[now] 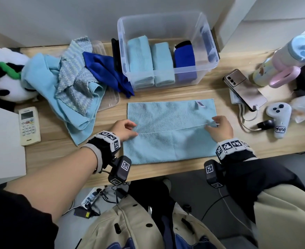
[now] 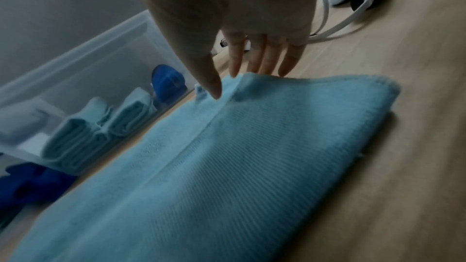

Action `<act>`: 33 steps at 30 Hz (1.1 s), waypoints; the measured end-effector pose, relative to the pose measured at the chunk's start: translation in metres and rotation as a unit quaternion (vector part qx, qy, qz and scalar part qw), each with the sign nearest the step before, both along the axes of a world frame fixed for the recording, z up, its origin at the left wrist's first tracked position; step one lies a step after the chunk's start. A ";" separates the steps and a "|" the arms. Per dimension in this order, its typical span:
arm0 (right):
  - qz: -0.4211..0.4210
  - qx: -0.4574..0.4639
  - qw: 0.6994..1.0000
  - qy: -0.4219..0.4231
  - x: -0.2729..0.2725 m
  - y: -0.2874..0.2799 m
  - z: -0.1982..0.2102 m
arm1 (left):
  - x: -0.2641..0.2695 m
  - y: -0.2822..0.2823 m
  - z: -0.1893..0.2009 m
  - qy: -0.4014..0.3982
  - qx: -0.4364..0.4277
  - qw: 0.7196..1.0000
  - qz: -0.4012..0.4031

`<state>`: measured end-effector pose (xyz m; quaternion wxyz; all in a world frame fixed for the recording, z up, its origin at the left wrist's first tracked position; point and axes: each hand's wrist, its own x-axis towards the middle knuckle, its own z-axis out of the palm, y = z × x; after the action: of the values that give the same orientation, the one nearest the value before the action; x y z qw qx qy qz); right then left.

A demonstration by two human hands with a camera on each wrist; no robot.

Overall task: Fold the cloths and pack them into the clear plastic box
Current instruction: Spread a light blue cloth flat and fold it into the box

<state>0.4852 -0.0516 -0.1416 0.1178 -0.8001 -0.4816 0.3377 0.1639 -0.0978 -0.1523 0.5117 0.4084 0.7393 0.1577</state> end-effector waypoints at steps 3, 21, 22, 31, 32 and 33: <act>0.000 -0.050 0.998 -0.037 0.004 -0.011 0.000 | -0.007 -0.010 -0.002 0.028 -0.028 0.999 0.003; -0.013 0.183 0.981 0.069 0.003 0.019 0.020 | -0.014 0.022 0.011 -0.057 0.080 0.974 0.206; -0.011 0.181 0.981 0.070 0.002 0.024 0.020 | -0.014 0.028 0.009 -0.042 0.086 0.973 0.210; 0.014 0.030 0.999 0.040 -0.005 0.058 -0.005 | 0.004 0.044 -0.012 -0.021 0.019 0.977 0.210; 0.009 0.023 0.999 0.035 -0.005 0.059 -0.009 | 0.003 0.044 -0.017 -0.010 0.027 0.977 0.209; 0.006 0.023 0.999 0.028 -0.005 0.060 -0.011 | 0.002 0.043 -0.018 0.001 0.031 0.979 0.203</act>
<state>0.4804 0.0080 -0.1528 0.1478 -0.7847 -0.4903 0.3492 0.1660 -0.0544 -0.1706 0.4556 0.2661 0.8018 0.2808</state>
